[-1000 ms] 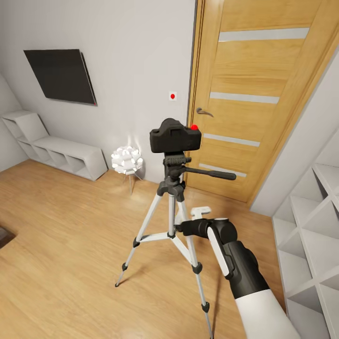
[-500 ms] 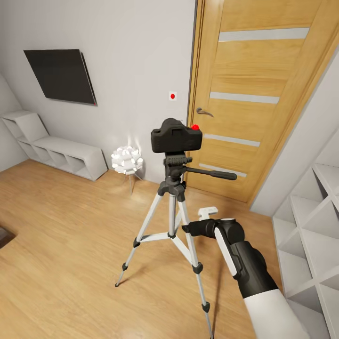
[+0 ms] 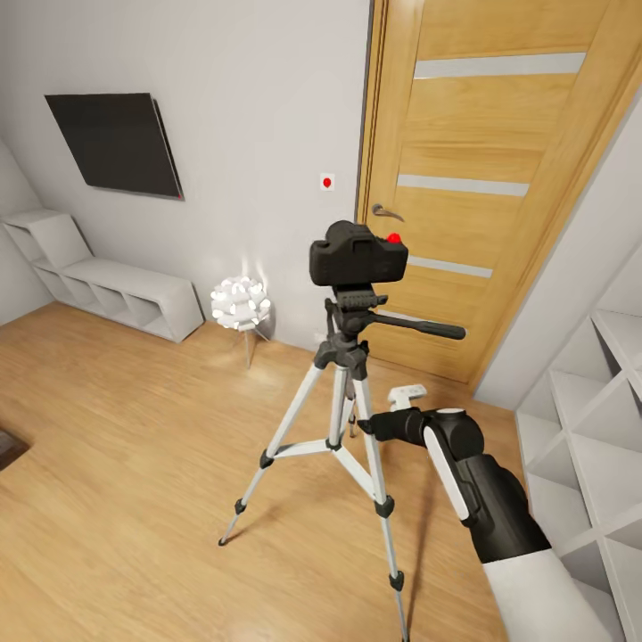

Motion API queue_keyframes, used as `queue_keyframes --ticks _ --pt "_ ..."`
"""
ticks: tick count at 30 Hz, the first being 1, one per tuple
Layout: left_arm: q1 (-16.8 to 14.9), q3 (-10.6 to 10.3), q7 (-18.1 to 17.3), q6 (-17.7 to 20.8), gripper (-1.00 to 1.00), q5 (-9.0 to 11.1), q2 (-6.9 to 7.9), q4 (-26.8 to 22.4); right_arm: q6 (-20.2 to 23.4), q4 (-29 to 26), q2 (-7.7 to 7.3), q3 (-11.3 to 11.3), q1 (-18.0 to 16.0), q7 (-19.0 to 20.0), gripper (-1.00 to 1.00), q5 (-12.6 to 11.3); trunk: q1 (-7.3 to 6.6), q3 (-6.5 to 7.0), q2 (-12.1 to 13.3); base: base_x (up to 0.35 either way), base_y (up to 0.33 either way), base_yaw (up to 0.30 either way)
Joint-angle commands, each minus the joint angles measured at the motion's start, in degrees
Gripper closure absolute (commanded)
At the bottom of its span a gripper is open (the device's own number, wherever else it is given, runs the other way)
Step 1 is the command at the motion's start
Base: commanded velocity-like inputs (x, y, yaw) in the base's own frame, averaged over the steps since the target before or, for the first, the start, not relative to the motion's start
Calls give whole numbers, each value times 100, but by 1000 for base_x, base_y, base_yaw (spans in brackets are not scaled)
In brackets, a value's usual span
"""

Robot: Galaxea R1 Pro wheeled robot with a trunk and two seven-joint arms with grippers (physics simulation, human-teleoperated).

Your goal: Attach the digital camera to the camera tripod in the bedroom.

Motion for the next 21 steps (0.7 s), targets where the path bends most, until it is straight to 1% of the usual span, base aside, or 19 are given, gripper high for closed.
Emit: queue_keyframes --ticks 1,5,9,11,14,21 --pt "-4 2 7 23 -100 28 1 -2 30 -48 -24 -1 -4 35 -100 -14 3 -10 -10 0 0 0" --pt "-4 0 7 23 -100 26 1 -2 72 -243 -126 1 -3 293 -100 -20 3 -10 -10 0 0 0" --pt "-4 -1 7 23 -100 26 1 -2 243 -370 -169 1 -3 518 -100 -16 3 -10 -10 0 0 0" --pt "-4 2 7 21 -100 25 1 -2 394 -464 -183 1 -2 666 -100 -7 3 -10 -10 0 0 0" --pt "-4 0 7 22 -100 24 1 -2 493 -555 -191 2 -2 775 -100 -2 3 -10 -10 0 0 0" --pt "-4 -1 7 22 -100 24 0 -2 496 -687 -222 2 -2 888 -100 -2 3 -10 -10 0 0 0"
